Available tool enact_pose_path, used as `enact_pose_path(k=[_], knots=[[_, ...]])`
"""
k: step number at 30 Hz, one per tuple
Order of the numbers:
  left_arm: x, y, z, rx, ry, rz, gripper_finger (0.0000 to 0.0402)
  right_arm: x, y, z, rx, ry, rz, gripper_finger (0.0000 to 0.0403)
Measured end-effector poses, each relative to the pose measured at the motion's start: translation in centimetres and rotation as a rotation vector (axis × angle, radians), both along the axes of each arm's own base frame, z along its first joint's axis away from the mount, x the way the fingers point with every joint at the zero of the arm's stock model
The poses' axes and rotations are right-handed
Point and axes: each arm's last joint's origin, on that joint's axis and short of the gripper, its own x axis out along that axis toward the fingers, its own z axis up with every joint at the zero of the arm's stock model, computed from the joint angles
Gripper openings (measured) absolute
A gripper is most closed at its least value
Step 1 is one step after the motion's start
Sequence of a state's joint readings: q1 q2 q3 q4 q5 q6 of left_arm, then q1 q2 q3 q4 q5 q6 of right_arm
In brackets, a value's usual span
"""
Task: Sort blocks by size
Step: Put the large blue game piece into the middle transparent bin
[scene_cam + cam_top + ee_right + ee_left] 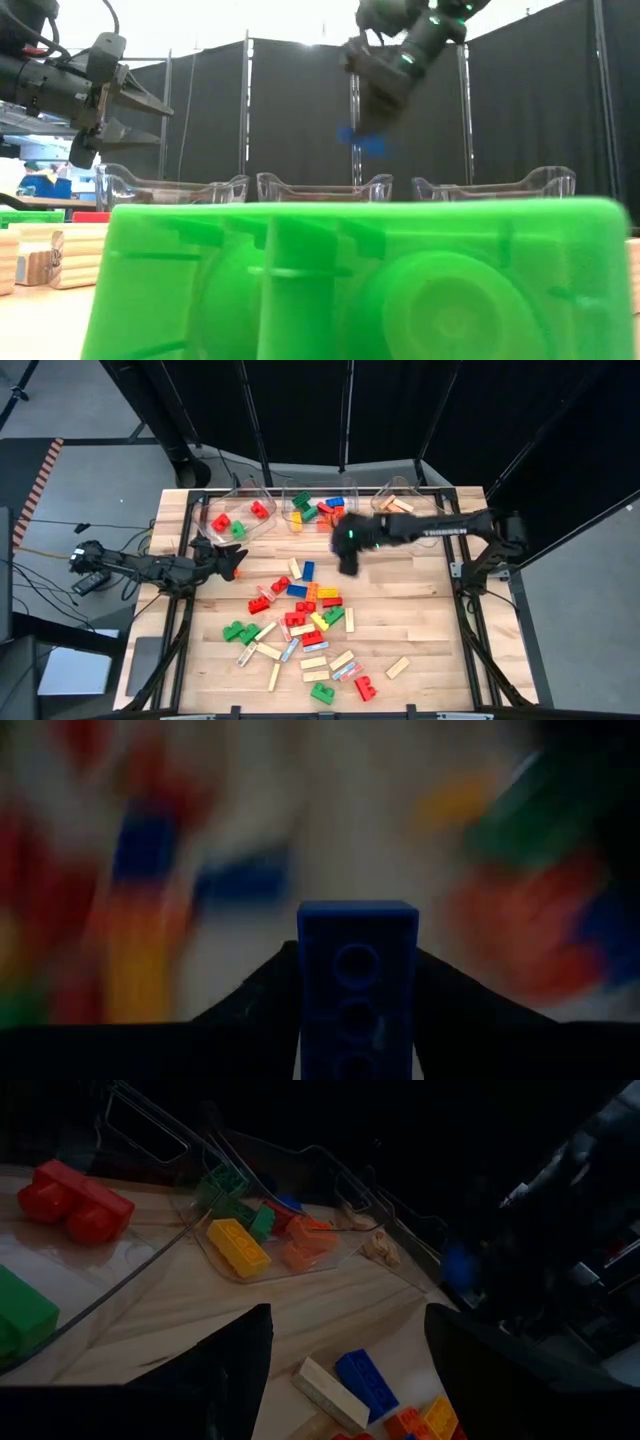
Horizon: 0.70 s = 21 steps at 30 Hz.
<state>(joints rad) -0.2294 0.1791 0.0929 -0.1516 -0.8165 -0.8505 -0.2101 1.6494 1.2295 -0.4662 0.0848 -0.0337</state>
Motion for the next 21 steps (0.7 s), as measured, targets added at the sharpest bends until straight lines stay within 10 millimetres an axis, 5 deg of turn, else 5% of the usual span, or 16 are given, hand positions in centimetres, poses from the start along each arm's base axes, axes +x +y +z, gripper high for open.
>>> enact_pose_path(k=[5,10,15,21], knots=[[0.0,0.0,0.0,0.0,-0.001,0.001,0.0269,0.3,-5.8,3.6,-0.155,-0.226,-0.208,0.0152],[0.0,0.0,0.0,0.0,-0.002,0.0,0.0269,-1.4,-10.0,3.9,-0.17,-0.237,-0.333,0.0152],[0.0,0.0,0.0,0.0,-0.002,0.001,0.0269,-2.3,-11.6,3.9,-0.137,-0.251,-0.343,0.0157],[0.0,0.0,0.0,0.0,-0.002,0.001,0.0269,-2.4,-11.8,3.9,-0.097,-0.272,-0.356,0.0269]])
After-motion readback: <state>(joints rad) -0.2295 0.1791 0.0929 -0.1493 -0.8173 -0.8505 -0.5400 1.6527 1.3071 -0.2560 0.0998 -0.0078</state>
